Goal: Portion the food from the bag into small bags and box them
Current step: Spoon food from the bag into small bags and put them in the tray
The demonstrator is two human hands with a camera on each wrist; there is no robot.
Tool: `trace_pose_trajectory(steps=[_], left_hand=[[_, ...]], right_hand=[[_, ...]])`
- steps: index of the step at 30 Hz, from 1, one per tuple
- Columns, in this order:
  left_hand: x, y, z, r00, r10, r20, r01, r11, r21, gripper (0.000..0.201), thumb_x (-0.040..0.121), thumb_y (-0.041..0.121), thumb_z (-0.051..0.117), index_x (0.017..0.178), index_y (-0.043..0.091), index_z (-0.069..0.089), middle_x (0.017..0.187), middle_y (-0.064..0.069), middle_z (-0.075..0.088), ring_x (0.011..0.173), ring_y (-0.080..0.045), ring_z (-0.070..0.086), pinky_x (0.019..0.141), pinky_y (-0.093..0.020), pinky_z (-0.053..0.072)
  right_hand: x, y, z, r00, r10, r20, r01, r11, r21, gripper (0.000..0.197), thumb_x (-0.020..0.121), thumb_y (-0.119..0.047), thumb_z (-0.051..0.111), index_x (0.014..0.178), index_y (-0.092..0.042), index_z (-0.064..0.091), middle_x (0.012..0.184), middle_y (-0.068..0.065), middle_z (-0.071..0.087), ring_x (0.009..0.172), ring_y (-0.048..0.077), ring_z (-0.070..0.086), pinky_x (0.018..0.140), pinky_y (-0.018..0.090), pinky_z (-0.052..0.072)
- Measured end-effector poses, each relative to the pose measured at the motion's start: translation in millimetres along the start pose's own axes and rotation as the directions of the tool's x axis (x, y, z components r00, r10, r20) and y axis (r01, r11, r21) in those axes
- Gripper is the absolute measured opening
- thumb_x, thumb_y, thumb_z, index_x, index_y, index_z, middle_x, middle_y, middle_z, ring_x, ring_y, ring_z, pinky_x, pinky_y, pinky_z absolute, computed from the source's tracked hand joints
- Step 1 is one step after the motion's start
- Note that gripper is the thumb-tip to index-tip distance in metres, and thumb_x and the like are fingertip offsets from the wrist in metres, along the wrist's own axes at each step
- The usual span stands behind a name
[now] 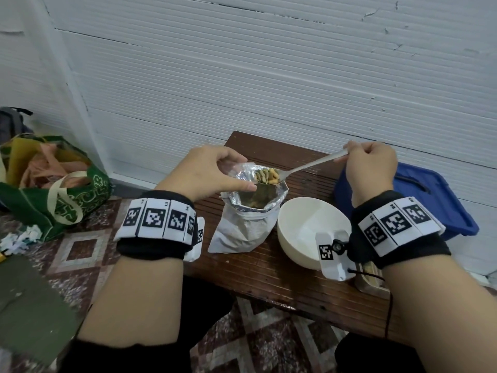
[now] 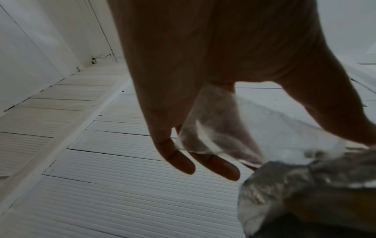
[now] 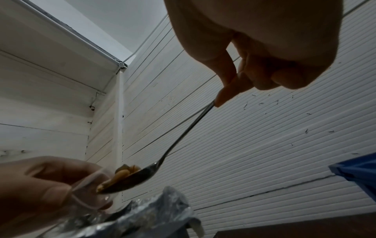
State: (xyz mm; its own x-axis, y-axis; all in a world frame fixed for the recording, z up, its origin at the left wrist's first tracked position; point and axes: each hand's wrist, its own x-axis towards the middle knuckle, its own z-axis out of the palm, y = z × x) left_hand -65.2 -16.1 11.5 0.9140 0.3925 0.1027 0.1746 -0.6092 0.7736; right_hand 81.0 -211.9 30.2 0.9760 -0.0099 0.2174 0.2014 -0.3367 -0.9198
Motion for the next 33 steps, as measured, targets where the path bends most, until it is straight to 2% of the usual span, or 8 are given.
trace_pose_trajectory(steps=[8,12,16,19,23,27,29,33], left_hand=[[4.1,2.8,10.6,1.000,0.027,-0.001,-0.027,0.999,-0.019,0.050,0.058,0.044,0.087,0.103,0.033,0.068,0.095,0.019,0.066,0.089,0.010,0.057,0.061,0.003,0.038],[4.0,6.2,17.5,0.998,0.038,-0.052,-0.041,0.997,-0.069,0.036,0.062,0.045,0.084,0.092,0.033,0.068,0.088,0.017,0.066,0.084,0.007,0.059,0.065,-0.001,0.044],[3.1,3.7,14.5,0.990,-0.005,-0.139,-0.014,0.990,-0.140,0.030,0.066,0.048,0.080,0.086,0.030,0.067,0.084,0.013,0.067,0.084,-0.003,0.063,0.073,-0.018,0.050],[1.1,-1.0,6.8,0.986,-0.032,-0.163,-0.004,0.977,-0.211,0.039,0.060,0.051,0.079,0.088,0.026,0.068,0.086,0.007,0.070,0.086,-0.008,0.067,0.084,-0.031,0.055],[-1.6,-4.8,-1.5,0.988,-0.029,-0.152,-0.006,0.973,-0.230,0.052,0.054,0.057,0.073,0.091,0.021,0.068,0.085,0.004,0.072,0.083,-0.005,0.067,0.077,-0.019,0.050],[-2.9,-4.2,-0.8,0.998,-0.026,-0.064,0.012,0.978,-0.210,0.053,0.055,0.059,0.072,0.094,0.023,0.070,0.086,0.009,0.073,0.085,-0.001,0.067,0.086,-0.025,0.052],[-2.6,-4.4,0.9,0.999,-0.026,-0.046,0.017,0.980,-0.197,0.053,0.055,0.060,0.072,0.094,0.024,0.070,0.086,0.010,0.073,0.087,-0.001,0.067,0.090,-0.031,0.053],[-2.2,-6.1,2.2,0.999,-0.025,-0.029,0.019,0.982,-0.186,0.056,0.055,0.060,0.075,0.097,0.024,0.070,0.087,0.008,0.073,0.086,-0.003,0.068,0.087,-0.036,0.056]], right_hand=[[-8.7,-17.4,12.6,0.992,-0.098,0.085,0.096,0.995,0.023,0.037,0.097,-0.020,0.051,0.063,-0.013,0.065,0.067,-0.006,0.056,0.059,0.004,0.047,0.055,0.012,0.039],[-25.9,-27.8,21.5,0.960,-0.248,0.129,0.227,0.962,0.154,0.021,0.095,-0.023,0.054,0.074,-0.022,0.058,0.068,-0.005,0.064,0.073,0.013,0.062,0.074,0.022,0.047],[-36.0,-33.8,16.8,0.879,-0.475,0.041,0.444,0.847,0.291,0.013,0.094,-0.019,0.057,0.081,-0.020,0.058,0.079,0.001,0.065,0.081,0.022,0.064,0.075,0.027,0.051],[-33.1,-36.6,7.8,0.852,-0.515,-0.096,0.513,0.784,0.350,0.013,0.095,-0.015,0.055,0.083,-0.021,0.056,0.080,-0.005,0.062,0.077,0.008,0.063,0.072,0.016,0.048],[-26.3,-31.6,0.8,0.867,-0.445,-0.225,0.497,0.801,0.333,0.018,0.097,-0.014,0.050,0.082,-0.024,0.050,0.080,-0.012,0.058,0.072,-0.005,0.059,0.073,0.012,0.045],[-30.6,-12.2,8.5,0.860,-0.508,-0.046,0.509,0.847,0.157,0.022,0.097,-0.017,0.052,0.077,-0.025,0.047,0.068,-0.015,0.051,0.062,-0.006,0.050,0.062,0.010,0.039],[-38.4,-0.3,15.9,0.794,-0.593,0.134,0.595,0.803,0.034,0.017,0.095,-0.018,0.055,0.078,-0.020,0.053,0.064,-0.017,0.048,0.058,-0.002,0.046,0.059,0.014,0.035],[-54.7,20.6,32.0,0.553,-0.736,0.391,0.827,0.540,-0.154,0.021,0.091,-0.022,0.054,0.075,-0.011,0.062,0.062,-0.008,0.054,0.061,0.022,0.049,0.063,0.036,0.041]])
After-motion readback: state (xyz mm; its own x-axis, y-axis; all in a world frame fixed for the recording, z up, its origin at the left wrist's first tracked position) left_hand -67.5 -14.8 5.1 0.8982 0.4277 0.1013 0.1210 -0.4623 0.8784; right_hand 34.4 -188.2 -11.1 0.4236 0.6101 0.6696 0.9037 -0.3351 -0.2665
